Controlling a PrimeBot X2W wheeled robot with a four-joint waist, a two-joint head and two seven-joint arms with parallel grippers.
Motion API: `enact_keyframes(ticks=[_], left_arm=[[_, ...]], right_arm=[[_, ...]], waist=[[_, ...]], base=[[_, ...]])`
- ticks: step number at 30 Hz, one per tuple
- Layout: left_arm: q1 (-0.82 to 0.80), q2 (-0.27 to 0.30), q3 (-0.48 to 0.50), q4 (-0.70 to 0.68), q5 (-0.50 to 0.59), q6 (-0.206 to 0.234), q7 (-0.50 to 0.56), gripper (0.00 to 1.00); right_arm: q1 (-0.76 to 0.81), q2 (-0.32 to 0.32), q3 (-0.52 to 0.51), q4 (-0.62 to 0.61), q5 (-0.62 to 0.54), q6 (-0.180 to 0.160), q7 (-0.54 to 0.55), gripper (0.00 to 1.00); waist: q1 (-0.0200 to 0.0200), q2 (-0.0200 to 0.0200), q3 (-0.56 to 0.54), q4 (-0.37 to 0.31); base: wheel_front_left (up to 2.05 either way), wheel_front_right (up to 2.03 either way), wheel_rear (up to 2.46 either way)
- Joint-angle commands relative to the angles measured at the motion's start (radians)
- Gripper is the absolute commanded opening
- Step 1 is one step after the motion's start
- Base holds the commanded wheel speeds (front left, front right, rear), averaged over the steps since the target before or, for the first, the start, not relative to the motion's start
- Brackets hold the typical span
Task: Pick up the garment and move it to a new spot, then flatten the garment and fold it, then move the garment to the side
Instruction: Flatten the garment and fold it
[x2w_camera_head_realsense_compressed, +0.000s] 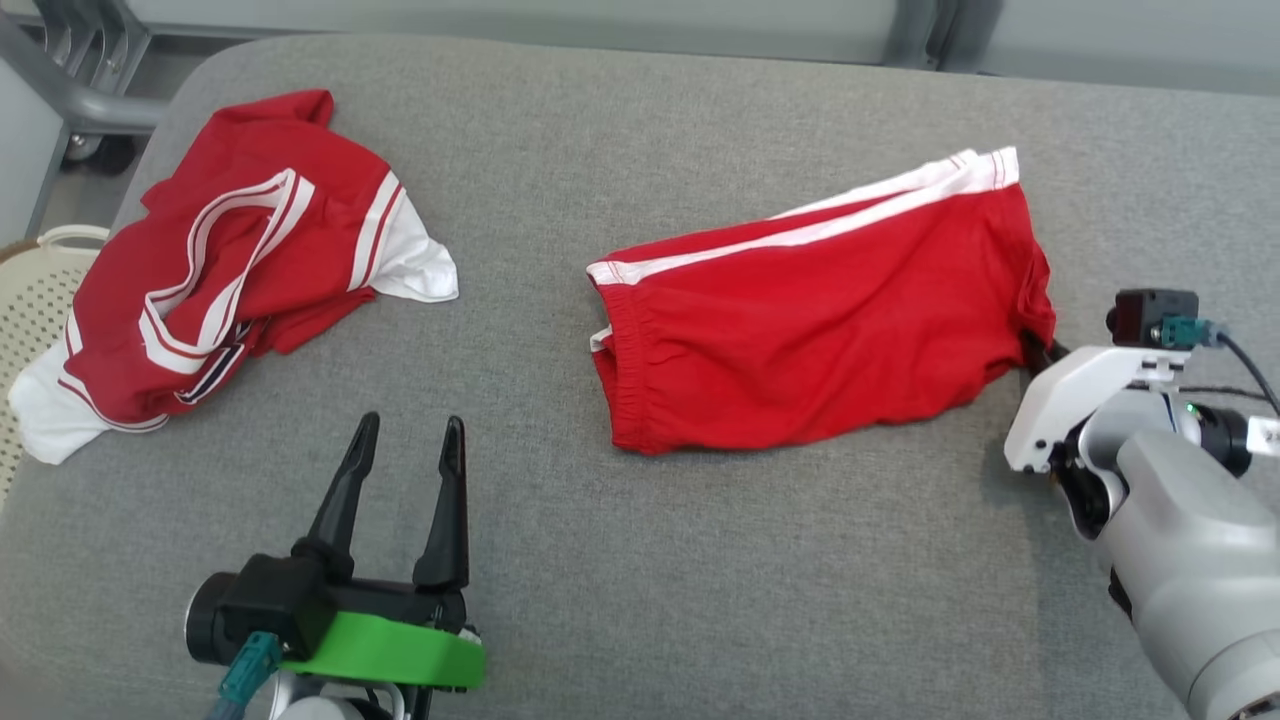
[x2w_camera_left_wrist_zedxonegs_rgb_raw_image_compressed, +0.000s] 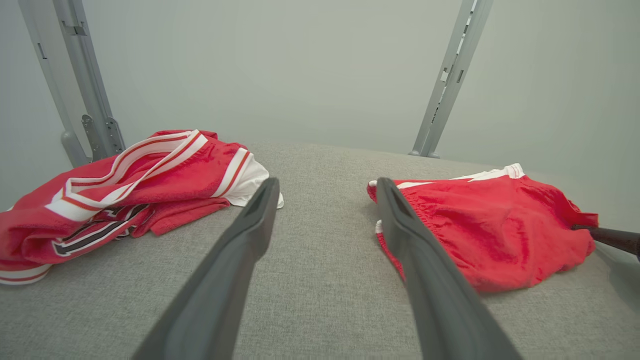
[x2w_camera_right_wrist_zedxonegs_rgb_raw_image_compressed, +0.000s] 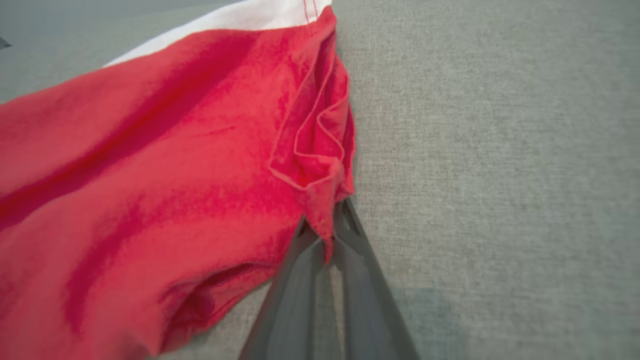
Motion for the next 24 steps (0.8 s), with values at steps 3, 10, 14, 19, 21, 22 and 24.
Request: enact_keyframes(ticks=[3,10,14,19,21,22,24], left_arm=[[0.029,0.007,-0.002,0.013,0.007,-0.003,-0.001,1.0],[0.047,0.014,-0.007,0.035,0.006,0.0,0.003,1.0],[0.06,0.022,-0.005,0.046,0.0,0.008,0.012,1.0],[0.074,0.036,-0.002,0.054,-0.002,0.013,0.025,1.0],[0.082,0.039,-0.002,0.058,-0.003,0.017,0.032,1.0],[0.084,0.042,-0.003,0.059,-0.001,0.019,0.036,1.0],[0.089,0.047,-0.007,0.061,0.003,0.019,0.043,1.0]], right_arm=[[0.062,0.009,-0.014,0.008,0.022,-0.002,-0.029,0.0],[0.125,0.025,-0.027,-0.007,0.043,-0.002,-0.057,0.0],[0.156,0.033,-0.032,-0.008,0.043,-0.002,-0.064,0.0],[0.18,0.043,-0.04,-0.002,0.039,-0.002,-0.073,0.0],[0.189,0.047,-0.042,0.001,0.033,-0.002,-0.073,0.8],[0.195,0.051,-0.041,-0.001,0.031,-0.002,-0.076,1.0],[0.208,0.055,-0.039,-0.011,0.028,-0.002,-0.084,1.0]], waist=[[0.0,0.0,-0.051,-0.023],[0.0,0.0,-0.089,-0.049],[0.0,0.0,-0.109,-0.064],[0.0,0.0,-0.13,-0.078],[0.0,0.0,-0.142,-0.081],[0.0,0.0,-0.148,-0.082],[0.0,0.0,-0.163,-0.084]], base=[[0.0,0.0,0.0],[0.0,0.0,0.0],[0.0,0.0,0.0],[0.0,0.0,0.0],[0.0,0.0,0.0],[0.0,0.0,0.0],[0.0,0.0,0.0]])
